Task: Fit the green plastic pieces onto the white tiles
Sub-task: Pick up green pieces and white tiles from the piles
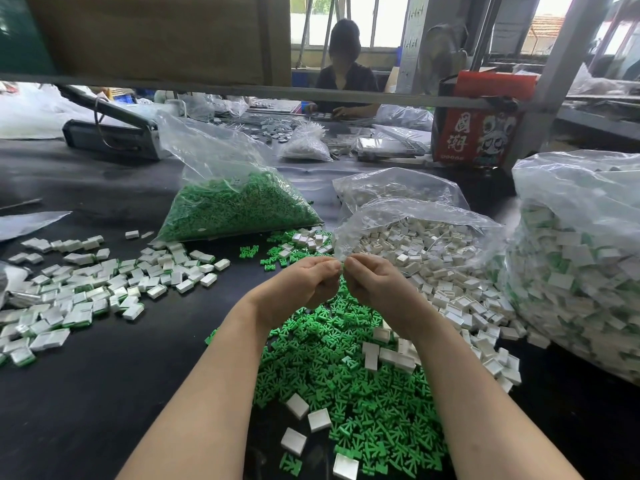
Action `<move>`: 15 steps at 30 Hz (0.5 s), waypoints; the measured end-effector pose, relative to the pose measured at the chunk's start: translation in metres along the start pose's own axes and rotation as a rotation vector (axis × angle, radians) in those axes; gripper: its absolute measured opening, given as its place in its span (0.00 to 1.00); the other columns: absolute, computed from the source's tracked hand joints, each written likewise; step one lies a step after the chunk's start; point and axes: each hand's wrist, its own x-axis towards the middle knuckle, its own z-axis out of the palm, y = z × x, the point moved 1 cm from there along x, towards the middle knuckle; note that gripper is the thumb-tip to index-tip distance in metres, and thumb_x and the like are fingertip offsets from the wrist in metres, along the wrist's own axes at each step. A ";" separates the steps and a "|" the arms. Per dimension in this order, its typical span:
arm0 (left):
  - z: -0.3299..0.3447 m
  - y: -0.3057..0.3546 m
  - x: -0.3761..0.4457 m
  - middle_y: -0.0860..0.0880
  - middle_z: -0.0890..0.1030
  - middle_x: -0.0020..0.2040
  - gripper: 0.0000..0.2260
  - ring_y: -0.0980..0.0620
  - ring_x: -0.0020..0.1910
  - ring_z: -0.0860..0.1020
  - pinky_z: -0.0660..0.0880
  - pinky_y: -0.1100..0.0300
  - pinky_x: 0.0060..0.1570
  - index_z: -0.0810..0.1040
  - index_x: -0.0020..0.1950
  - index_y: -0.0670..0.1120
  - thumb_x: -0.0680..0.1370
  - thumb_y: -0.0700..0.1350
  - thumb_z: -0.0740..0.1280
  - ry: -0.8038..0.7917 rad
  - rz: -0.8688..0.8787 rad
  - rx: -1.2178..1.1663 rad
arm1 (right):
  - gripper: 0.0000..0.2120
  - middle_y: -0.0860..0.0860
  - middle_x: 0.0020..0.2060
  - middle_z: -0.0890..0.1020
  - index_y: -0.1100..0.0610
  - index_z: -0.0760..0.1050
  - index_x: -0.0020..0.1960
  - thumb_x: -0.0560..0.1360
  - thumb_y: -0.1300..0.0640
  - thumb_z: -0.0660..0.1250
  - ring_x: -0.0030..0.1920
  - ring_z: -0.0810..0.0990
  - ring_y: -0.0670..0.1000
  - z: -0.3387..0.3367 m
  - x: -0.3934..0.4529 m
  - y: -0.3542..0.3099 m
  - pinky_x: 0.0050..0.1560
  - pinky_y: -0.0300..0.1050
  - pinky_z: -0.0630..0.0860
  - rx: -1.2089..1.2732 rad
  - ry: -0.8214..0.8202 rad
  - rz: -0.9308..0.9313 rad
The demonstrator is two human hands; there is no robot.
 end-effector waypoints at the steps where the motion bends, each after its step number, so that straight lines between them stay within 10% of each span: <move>1: 0.001 0.001 0.000 0.50 0.59 0.30 0.13 0.54 0.28 0.55 0.53 0.62 0.28 0.62 0.35 0.49 0.79 0.50 0.57 0.006 -0.006 -0.032 | 0.14 0.44 0.26 0.66 0.57 0.67 0.39 0.83 0.60 0.56 0.26 0.62 0.42 0.000 0.001 -0.001 0.29 0.33 0.62 -0.024 0.010 -0.013; 15: -0.001 0.010 -0.005 0.52 0.65 0.28 0.14 0.55 0.26 0.59 0.53 0.61 0.27 0.66 0.38 0.46 0.83 0.45 0.53 0.015 -0.020 -0.194 | 0.20 0.49 0.25 0.69 0.59 0.69 0.34 0.82 0.51 0.58 0.27 0.65 0.49 0.003 0.005 -0.005 0.29 0.45 0.62 -0.458 0.370 -0.332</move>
